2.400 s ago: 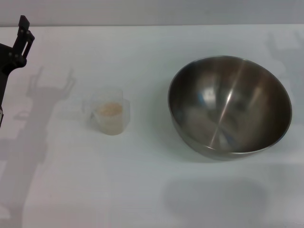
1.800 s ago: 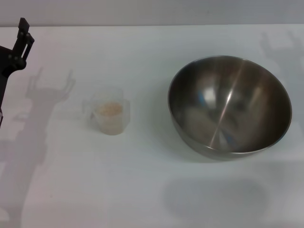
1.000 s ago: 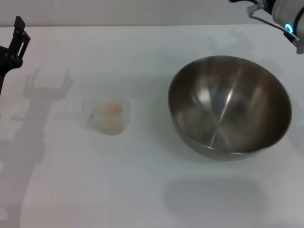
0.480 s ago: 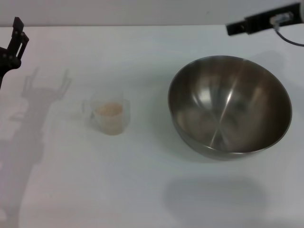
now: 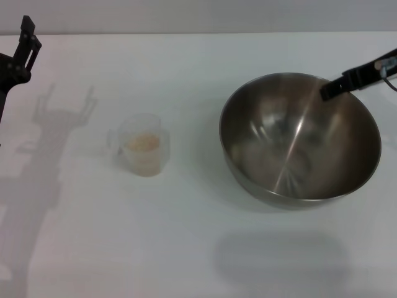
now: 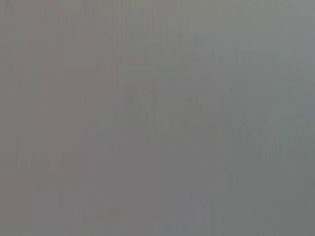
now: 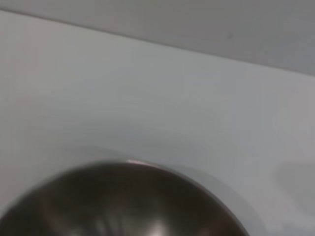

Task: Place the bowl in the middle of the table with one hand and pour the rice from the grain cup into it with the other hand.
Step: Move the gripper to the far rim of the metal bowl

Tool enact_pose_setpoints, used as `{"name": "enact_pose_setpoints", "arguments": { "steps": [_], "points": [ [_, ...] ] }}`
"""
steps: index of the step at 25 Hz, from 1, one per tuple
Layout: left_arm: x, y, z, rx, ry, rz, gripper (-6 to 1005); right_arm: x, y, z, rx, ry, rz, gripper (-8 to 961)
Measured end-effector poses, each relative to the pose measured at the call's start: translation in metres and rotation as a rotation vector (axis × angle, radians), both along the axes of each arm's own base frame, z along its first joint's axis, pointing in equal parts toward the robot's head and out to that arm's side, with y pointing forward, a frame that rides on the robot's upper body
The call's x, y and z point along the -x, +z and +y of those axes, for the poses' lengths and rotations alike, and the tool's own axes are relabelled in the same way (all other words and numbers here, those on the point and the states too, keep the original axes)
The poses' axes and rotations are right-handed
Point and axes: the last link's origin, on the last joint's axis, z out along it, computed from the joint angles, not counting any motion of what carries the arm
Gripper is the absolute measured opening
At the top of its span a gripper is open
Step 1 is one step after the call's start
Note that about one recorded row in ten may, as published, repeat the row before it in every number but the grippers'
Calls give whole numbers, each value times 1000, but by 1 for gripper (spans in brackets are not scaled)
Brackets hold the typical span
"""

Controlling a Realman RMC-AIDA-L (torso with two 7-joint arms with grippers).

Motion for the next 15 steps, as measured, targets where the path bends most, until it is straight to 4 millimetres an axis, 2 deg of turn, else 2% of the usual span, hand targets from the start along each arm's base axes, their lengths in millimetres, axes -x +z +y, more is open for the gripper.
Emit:
{"name": "enact_pose_setpoints", "arguments": {
  "steps": [3,15],
  "points": [
    [-4,3,7,-11,-11,0,832,-9,0,0,16,-23,-6,655],
    [-6,5,10,-24,-12,-6,832,-30,-12,-4,85,-76,-19,633]
  ]
}}
